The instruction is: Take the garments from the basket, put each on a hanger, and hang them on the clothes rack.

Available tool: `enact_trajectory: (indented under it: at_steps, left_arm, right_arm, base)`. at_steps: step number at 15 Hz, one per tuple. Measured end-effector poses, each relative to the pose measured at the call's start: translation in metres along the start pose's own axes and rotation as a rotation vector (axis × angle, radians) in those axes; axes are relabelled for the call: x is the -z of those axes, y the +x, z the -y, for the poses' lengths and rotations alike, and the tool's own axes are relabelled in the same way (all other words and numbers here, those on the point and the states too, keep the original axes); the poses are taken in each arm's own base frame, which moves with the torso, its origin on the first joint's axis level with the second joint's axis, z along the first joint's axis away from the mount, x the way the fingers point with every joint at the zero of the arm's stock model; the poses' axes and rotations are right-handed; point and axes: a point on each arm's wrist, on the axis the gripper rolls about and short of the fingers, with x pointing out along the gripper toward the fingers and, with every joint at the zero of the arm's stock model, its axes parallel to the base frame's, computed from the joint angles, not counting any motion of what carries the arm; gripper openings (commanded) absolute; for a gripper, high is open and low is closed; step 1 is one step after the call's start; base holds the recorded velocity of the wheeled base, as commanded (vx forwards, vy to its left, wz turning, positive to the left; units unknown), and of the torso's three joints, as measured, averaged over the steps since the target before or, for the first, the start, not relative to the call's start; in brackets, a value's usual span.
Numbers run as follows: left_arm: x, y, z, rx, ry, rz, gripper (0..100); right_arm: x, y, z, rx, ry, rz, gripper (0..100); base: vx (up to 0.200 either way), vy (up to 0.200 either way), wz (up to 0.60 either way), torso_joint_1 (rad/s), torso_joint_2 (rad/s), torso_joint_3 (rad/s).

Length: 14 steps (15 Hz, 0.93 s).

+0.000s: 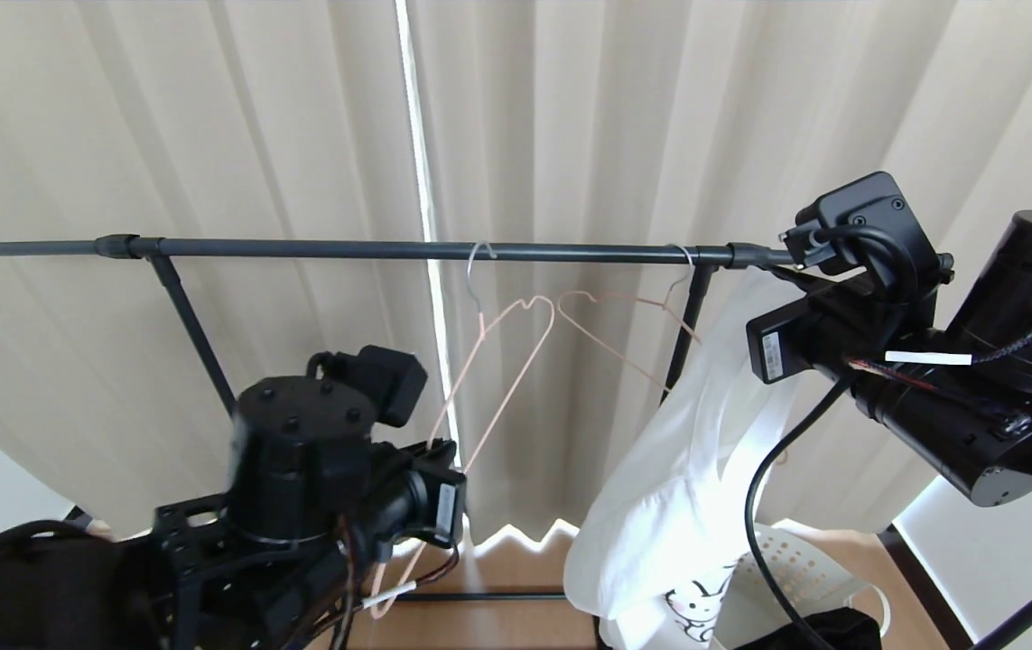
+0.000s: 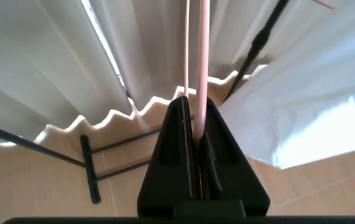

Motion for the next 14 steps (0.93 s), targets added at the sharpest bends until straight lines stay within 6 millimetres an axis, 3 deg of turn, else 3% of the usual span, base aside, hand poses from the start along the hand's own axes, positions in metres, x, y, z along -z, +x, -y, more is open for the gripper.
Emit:
enact_trajectory:
  at_steps: [7,14]
  left_arm:
    - [0.054,-0.066,-0.049,0.254,0.097,0.183,0]
    - [0.064,-0.077,-0.057,0.282,0.161,0.201,0]
  right_arm:
    - [0.004,0.003,0.0,0.009,-0.003,-0.015,0]
    - [0.014,0.014,-0.008,0.026,-0.023,-0.062,0]
  base:
    - [0.0,0.0,0.0,0.0,0.0,0.0]
    - [0.0,0.0,0.0,0.0,0.0,0.0]
